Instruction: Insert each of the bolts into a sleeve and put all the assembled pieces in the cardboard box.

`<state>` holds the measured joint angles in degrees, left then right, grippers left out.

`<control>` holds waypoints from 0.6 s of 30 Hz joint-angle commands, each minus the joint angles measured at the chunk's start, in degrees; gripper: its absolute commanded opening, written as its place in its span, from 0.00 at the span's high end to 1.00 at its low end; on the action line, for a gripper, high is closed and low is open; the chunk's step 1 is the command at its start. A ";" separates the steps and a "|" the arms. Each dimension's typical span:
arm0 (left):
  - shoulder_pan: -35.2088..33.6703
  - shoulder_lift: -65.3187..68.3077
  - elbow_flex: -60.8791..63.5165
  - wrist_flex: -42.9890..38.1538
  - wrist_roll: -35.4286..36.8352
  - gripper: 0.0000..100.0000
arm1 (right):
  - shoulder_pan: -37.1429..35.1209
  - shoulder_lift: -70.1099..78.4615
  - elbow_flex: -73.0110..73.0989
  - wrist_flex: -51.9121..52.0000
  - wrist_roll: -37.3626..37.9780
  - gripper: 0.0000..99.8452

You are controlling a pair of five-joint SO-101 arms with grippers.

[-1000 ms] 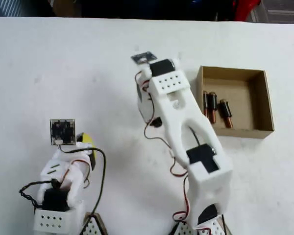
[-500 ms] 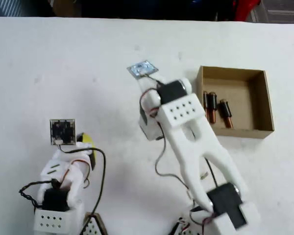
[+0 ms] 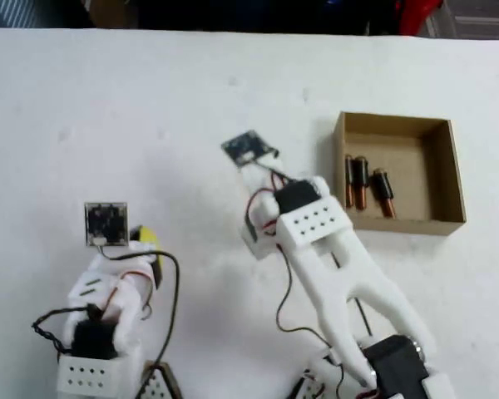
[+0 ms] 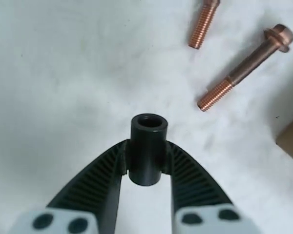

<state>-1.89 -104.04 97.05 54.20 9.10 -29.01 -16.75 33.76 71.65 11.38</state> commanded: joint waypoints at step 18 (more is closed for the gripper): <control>-0.22 -0.48 0.00 0.26 -0.79 0.97 | -0.48 -0.75 17.67 -19.65 5.63 0.98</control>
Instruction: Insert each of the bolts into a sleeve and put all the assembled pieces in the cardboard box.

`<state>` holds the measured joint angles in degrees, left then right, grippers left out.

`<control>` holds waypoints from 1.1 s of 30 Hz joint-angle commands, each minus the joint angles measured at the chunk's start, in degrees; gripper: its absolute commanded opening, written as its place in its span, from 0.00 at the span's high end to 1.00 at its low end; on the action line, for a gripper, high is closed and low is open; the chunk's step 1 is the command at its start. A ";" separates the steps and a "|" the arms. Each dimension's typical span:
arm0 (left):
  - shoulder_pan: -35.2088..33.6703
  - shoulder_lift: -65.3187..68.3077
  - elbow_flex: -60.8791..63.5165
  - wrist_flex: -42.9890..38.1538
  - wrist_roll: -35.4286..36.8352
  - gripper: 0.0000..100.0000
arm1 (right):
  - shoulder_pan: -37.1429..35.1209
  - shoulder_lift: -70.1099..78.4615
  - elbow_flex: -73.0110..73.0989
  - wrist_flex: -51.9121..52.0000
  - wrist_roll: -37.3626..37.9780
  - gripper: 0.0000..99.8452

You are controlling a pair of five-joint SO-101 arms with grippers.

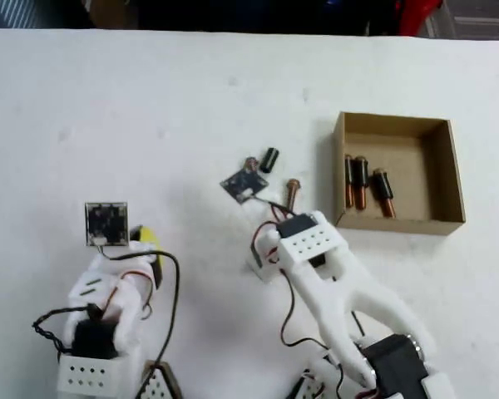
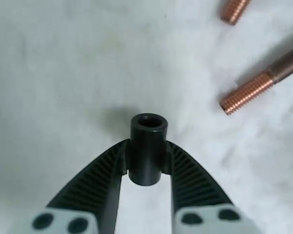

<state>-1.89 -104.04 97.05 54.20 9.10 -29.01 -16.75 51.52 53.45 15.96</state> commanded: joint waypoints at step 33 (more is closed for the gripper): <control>-0.13 -0.48 0.00 0.26 -0.79 0.98 | -4.97 -0.66 1.32 -1.80 6.86 0.89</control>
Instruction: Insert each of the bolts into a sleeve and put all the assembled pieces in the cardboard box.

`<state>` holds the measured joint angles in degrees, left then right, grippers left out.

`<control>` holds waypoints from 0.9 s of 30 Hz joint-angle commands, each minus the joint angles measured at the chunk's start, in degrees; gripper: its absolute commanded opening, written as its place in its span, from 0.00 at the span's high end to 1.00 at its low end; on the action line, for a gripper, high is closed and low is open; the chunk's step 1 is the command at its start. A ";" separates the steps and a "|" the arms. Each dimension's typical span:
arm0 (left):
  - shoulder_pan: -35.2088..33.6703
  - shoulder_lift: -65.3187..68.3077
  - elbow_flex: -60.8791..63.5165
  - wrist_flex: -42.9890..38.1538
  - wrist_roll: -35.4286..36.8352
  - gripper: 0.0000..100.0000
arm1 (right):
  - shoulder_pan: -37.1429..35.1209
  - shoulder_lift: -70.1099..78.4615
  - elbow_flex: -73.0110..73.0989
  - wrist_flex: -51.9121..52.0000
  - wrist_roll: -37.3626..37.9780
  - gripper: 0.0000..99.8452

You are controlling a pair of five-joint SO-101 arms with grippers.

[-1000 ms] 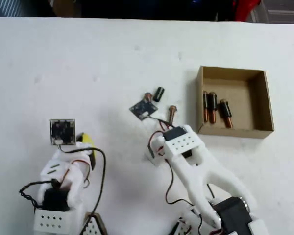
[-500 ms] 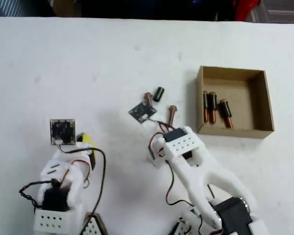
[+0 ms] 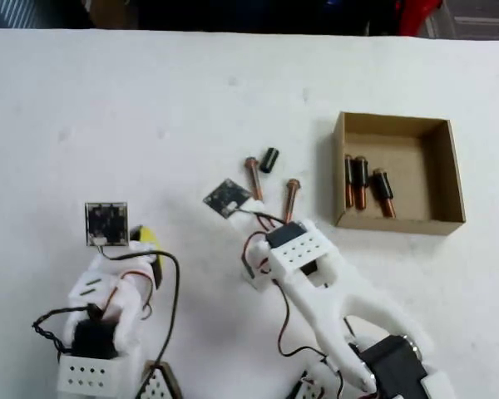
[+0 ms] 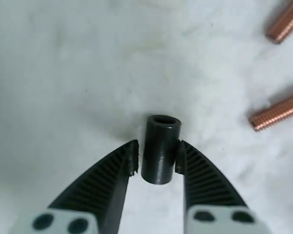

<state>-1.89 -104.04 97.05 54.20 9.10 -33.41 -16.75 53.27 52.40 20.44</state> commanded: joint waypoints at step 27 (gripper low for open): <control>-0.13 -0.48 0.00 0.26 -3.87 0.98 | 6.02 -13.85 -2.90 3.21 2.55 0.98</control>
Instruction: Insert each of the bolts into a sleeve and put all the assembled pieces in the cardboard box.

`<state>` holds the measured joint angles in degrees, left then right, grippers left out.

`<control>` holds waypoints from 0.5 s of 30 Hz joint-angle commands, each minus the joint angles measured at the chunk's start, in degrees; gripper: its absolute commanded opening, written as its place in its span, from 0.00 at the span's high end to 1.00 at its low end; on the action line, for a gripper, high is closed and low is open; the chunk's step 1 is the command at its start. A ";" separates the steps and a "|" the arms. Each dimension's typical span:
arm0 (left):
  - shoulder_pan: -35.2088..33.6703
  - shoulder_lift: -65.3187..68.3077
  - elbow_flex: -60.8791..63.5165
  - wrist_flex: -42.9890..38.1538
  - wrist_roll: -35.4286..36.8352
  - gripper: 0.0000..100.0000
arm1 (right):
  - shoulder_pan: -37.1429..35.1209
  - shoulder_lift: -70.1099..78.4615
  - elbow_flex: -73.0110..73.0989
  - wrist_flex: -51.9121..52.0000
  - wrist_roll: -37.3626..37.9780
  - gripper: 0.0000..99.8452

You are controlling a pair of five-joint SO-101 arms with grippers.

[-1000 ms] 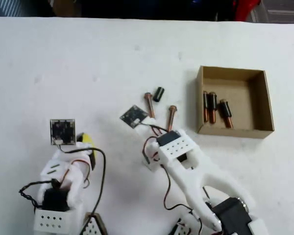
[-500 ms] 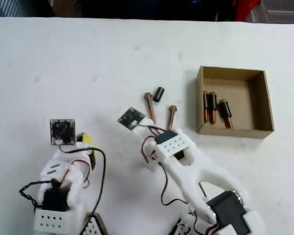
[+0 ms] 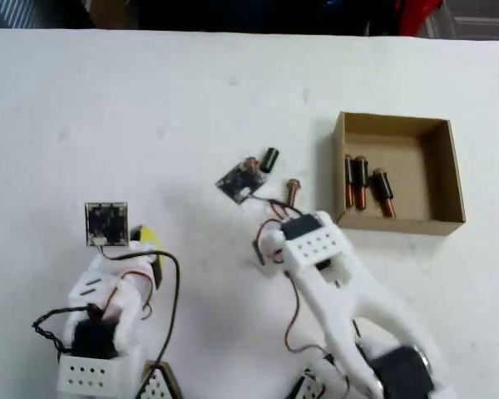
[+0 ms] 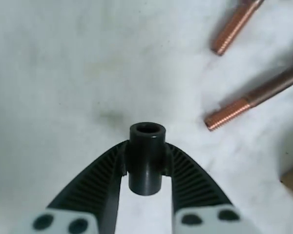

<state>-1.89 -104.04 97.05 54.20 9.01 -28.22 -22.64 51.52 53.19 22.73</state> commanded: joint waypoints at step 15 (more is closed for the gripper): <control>0.13 -0.48 -0.09 0.62 -15.65 0.98 | 1.10 -44.26 -1.14 18.42 0.26 0.98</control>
<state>-1.89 -104.04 97.05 56.40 -6.20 -27.78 -60.26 51.52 69.89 22.73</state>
